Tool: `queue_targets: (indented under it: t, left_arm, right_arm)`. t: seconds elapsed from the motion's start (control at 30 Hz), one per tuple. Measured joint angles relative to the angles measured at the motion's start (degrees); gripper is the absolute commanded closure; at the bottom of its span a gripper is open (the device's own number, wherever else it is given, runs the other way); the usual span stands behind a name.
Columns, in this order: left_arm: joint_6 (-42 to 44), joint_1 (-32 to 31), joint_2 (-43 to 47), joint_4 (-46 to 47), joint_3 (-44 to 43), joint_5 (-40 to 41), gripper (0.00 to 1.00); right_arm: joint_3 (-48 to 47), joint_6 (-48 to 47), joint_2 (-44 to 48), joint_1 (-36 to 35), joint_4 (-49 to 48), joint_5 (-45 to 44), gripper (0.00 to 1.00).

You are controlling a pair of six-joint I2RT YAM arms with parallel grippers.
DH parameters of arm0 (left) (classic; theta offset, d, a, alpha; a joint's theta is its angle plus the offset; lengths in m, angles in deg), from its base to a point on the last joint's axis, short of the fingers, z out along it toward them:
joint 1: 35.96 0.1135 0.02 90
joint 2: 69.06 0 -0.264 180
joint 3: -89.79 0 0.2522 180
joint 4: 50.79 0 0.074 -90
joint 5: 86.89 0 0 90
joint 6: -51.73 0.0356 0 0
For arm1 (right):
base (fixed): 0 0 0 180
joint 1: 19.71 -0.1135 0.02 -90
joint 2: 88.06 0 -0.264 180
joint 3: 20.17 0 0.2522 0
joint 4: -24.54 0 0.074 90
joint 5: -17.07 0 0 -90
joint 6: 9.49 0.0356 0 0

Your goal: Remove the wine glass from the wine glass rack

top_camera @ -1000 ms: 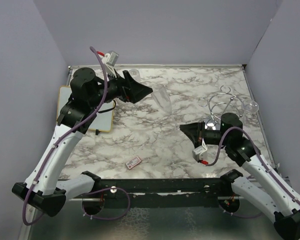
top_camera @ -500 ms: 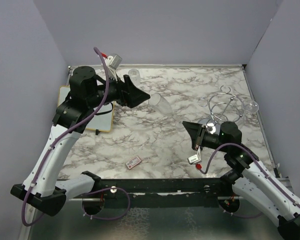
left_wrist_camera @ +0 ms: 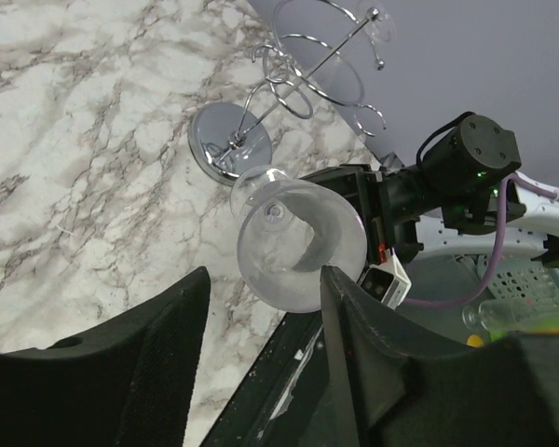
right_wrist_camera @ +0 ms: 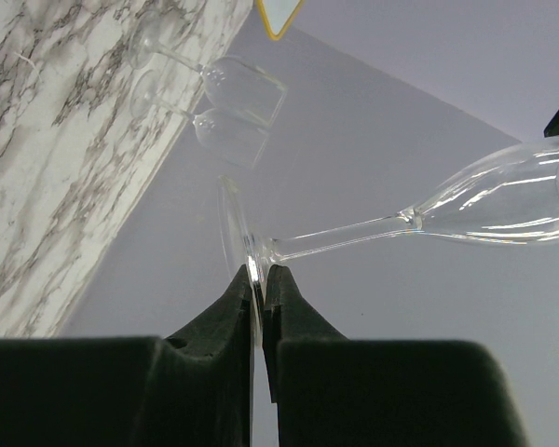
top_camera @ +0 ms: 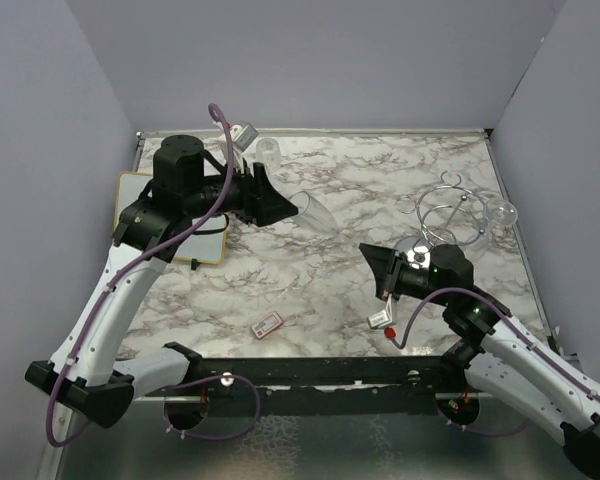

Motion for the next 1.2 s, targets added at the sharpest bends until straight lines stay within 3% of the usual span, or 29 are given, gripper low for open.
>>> queue_targets:
  t: [0.4,0.57,0.63,0.8,0.87,0.9,0.93,0.97,1.2]
  left_arm:
    - [3.43,0.0,-4.79,-7.58,-0.57,0.5,0.75]
    - [4.79,0.07,-4.85,-10.03,-0.61,1.88,0.92]
    - [4.96,0.11,-4.92,-10.95,-0.66,2.86,0.99]
    - [5.44,0.31,-5.49,-12.87,-1.01,5.18,1.0]
    - [5.55,0.31,-5.62,-13.53,-1.31,5.84,1.0]
    - [5.62,0.31,-5.62,-13.86,-1.4,6.38,1.0]
    - [5.57,0.31,-5.62,-14.08,-1.4,6.97,1.0]
    - [5.57,0.31,-5.62,-14.34,-1.42,7.87,1.0]
    - [5.7,0.2,-7.08,-18.23,-3.5,17.55,1.0]
  right_arm:
    - [-0.24,0.02,-2.8,-3.91,0.35,-4.0,0.99]
    - [-0.24,0.02,-3.76,-5.09,0.44,-5.25,0.96]
    - [-0.28,0.0,-3.98,-5.4,0.5,-5.84,0.9]
    - [-1.25,0.0,-5.07,-5.86,1.38,-6.4,0.74]
    - [-1.92,0.0,-5.77,-5.99,1.95,-6.32,0.63]
    - [-2.38,0.0,-6.12,-6.08,2.27,-6.29,0.46]
    - [-2.78,0.0,-6.45,-6.19,2.58,-6.23,0.08]
    - [-3.3,0.0,-6.86,-6.29,2.99,-6.19,0.01]
    - [-5.73,2.12,-8.5,-6.6,4.63,-4.46,0.0]
